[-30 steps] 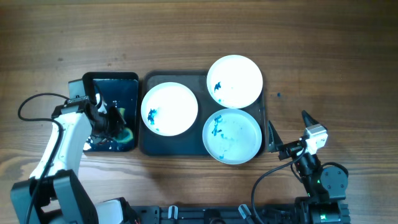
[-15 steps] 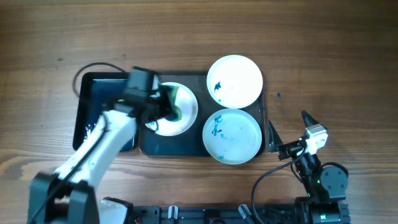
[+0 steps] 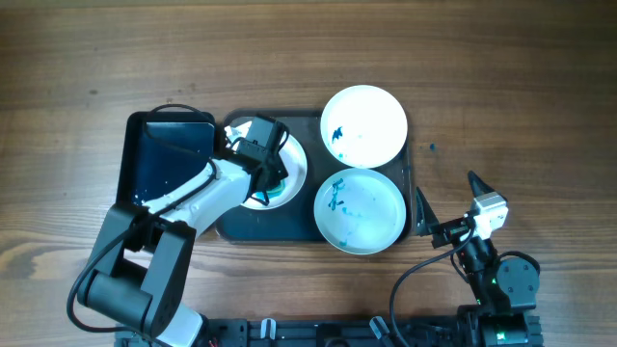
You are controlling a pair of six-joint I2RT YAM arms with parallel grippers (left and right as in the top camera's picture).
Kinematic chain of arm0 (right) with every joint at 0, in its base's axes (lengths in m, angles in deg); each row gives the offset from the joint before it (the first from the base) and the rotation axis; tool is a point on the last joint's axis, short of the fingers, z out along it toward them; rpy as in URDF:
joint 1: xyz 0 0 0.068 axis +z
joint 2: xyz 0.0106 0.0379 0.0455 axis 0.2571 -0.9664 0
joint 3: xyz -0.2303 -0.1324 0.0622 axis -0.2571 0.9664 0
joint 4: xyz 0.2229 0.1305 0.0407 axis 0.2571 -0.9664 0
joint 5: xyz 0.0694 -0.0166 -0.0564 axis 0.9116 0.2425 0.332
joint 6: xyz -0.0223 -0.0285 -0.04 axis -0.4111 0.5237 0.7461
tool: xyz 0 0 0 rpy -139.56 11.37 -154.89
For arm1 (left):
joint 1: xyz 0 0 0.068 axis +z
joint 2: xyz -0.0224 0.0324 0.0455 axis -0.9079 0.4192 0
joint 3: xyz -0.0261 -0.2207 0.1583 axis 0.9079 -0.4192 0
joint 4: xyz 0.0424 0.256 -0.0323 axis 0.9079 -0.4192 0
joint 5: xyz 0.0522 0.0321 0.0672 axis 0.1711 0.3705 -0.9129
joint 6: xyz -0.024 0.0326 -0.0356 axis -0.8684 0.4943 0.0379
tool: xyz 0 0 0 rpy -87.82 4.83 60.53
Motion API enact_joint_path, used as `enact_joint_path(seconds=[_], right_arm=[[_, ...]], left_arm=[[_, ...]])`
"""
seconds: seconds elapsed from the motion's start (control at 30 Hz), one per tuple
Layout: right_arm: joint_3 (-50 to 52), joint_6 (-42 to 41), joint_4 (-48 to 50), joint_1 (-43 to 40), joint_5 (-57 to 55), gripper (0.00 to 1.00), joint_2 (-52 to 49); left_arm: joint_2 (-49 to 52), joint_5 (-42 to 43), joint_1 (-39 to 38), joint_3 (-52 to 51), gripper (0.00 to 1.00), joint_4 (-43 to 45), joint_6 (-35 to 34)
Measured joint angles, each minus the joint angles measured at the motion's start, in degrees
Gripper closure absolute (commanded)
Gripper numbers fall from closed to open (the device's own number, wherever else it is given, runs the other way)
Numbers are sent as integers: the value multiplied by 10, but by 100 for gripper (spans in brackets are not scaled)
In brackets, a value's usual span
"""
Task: Clean dirty plates on tray and stack at the side
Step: 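Lift the sponge with the left gripper and move it onto the left plate, then reach the right gripper over and grip the rim of the left plate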
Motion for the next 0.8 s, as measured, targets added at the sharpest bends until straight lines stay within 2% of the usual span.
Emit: enact_joint_path(seconds=[0.37, 0.47, 0.6, 0.7, 0.8], right_arm=[[0, 0, 0, 0, 0, 0, 0], [0, -9, 35, 0, 4, 0, 0], [0, -100, 237, 0, 12, 0, -5], [-6, -129, 410, 0, -17, 0, -26], [-50, -123, 418, 0, -25, 0, -94]], left_arm=[[2, -5, 0, 0, 96, 10, 0], [2, -5, 0, 0, 96, 11, 0], [2, -6, 0, 0, 96, 12, 0], [1, -6, 0, 0, 96, 13, 0], [0, -6, 0, 0, 96, 13, 0]])
